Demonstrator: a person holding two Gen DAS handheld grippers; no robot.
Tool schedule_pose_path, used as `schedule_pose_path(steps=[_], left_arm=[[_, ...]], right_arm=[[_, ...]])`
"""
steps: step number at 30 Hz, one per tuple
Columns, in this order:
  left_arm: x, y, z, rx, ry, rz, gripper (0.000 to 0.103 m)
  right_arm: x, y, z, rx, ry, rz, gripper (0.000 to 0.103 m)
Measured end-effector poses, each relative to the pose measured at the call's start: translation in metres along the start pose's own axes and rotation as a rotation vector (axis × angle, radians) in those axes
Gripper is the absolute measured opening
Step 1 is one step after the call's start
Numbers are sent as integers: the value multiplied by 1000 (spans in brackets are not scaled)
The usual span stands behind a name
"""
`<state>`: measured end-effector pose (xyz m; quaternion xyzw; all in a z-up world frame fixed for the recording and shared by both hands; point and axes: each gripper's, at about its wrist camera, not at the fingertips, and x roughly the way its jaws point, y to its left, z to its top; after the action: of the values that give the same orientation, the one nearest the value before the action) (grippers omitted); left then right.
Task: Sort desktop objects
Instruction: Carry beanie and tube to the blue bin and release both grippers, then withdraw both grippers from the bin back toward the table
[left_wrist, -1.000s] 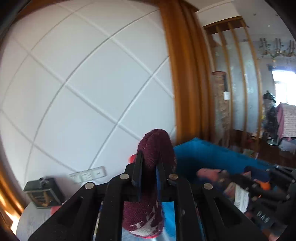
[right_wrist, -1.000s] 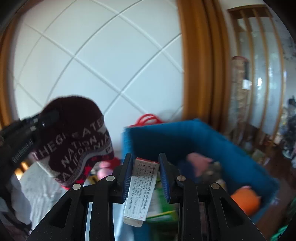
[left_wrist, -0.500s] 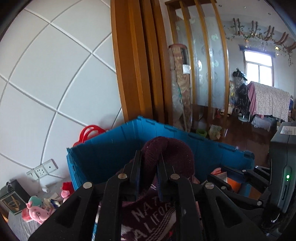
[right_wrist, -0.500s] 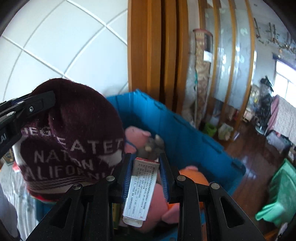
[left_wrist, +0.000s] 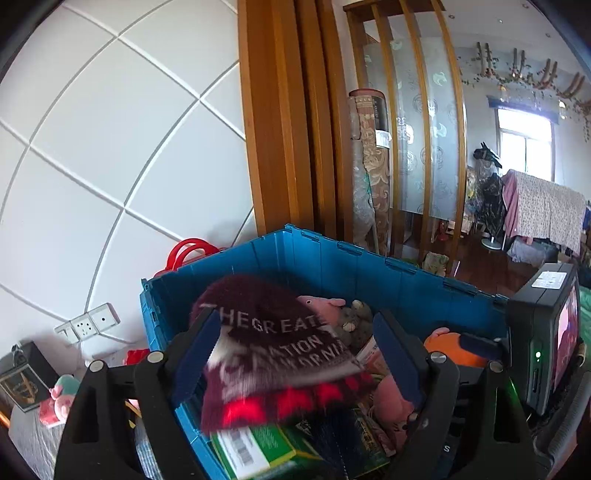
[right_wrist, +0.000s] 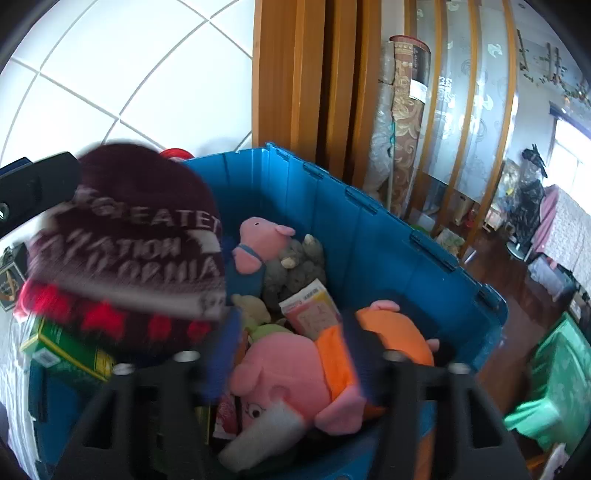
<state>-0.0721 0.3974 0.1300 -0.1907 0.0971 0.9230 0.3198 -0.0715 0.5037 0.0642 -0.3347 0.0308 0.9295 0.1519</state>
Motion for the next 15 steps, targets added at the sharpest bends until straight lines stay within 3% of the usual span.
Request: schedule_pose_path(steps=[6,10,15], left_arm=[[-31,37,-10,-60,-20,30,89],[-58,73,-25,-92,-38,84,92],[-91,134,-57,-121,-28,162,93]], right_arm=[[-17,7,-1,-8,-47,-21,102],[-43,29,0,-29,-104,0,103],[-81,81,-1,-69,-177,92,103]])
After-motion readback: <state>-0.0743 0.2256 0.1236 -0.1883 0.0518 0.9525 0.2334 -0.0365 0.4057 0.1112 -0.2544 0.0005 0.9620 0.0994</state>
